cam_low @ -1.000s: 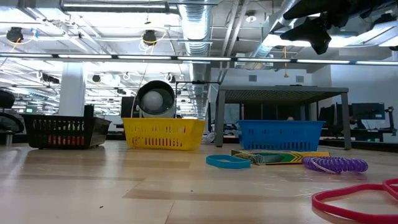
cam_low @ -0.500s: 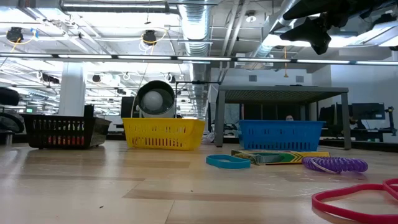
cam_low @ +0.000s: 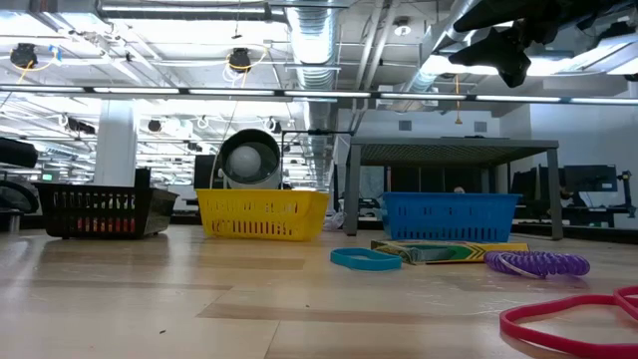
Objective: Pick & Place Office Desk Supplies
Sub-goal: Put the blue rubber band into the yellow bin
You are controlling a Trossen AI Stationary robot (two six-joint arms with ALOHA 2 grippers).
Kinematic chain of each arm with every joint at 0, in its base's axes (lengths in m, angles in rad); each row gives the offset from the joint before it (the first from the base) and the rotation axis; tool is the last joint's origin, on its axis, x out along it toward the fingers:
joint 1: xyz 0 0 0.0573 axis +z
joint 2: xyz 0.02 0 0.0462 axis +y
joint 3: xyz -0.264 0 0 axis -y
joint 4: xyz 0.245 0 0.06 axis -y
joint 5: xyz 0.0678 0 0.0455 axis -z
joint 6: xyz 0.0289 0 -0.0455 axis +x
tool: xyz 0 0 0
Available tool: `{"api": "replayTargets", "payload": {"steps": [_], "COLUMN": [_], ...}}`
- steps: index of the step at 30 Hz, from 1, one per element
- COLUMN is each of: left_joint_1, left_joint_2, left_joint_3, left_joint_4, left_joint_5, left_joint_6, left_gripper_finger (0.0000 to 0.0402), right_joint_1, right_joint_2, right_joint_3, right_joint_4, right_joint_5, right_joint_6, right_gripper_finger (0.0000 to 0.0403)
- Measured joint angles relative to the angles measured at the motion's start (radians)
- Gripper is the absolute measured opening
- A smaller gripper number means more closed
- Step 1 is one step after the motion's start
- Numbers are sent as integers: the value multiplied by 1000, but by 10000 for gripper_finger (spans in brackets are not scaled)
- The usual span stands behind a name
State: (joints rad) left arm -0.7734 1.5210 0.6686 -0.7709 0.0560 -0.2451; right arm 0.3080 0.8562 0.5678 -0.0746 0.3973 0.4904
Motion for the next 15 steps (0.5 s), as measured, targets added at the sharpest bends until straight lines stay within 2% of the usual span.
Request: {"api": "replayTargets", "payload": {"steps": [4, 6, 12, 15], "left_joint_1": [1, 3, 3, -5], "left_joint_2": [-21, -53, -213, -307], "left_joint_3": [21, 31, 32, 30], "left_joint_4": [-17, 21, 10, -48], "left_joint_5": [-15, -63, -155, -197], "left_joint_6": [-1, -16, -128, -184], "left_gripper_finger": [1, 1, 0, 0], "right_joint_1": [0, 0, 0, 0], "right_joint_2": [0, 0, 0, 0], "right_joint_3": [0, 0, 0, 0], "right_joint_4": [0, 0, 3, 4], "right_joint_5": [0, 0, 0, 0], "right_joint_6": [0, 0, 0, 0], "right_gripper_finger": [217, 217, 217, 217]}}
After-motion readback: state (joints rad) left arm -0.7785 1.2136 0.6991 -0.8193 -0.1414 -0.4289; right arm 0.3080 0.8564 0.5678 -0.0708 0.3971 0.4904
